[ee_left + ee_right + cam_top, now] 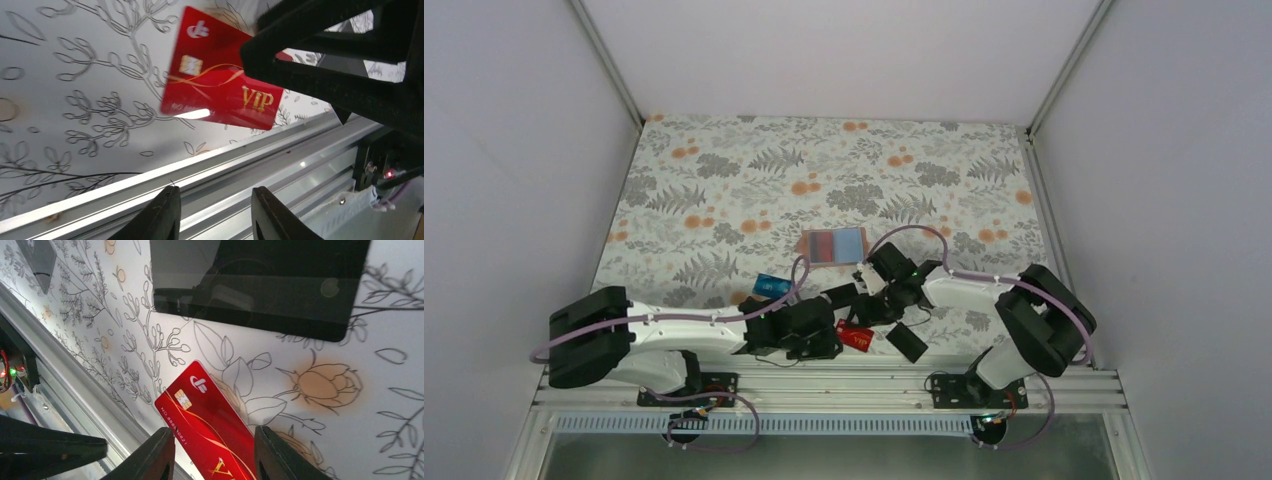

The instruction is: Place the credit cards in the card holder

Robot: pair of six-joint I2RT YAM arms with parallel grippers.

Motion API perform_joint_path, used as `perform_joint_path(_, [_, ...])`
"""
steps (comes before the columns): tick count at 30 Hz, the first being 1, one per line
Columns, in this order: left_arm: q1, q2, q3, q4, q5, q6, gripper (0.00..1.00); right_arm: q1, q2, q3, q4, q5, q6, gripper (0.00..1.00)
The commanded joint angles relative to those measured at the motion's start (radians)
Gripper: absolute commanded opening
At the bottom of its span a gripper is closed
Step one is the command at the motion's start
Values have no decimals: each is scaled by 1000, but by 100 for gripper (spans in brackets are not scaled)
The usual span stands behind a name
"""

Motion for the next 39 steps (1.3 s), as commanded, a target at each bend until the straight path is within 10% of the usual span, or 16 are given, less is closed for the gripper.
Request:
perform_joint_path(1, [-6,30,-22,101,79,-52,39,34,12,-57,-16,24,25,42])
perform_joint_path(39, [-8,174,-117,385,67,-255,47,93,-104,-130,18,-41,85,43])
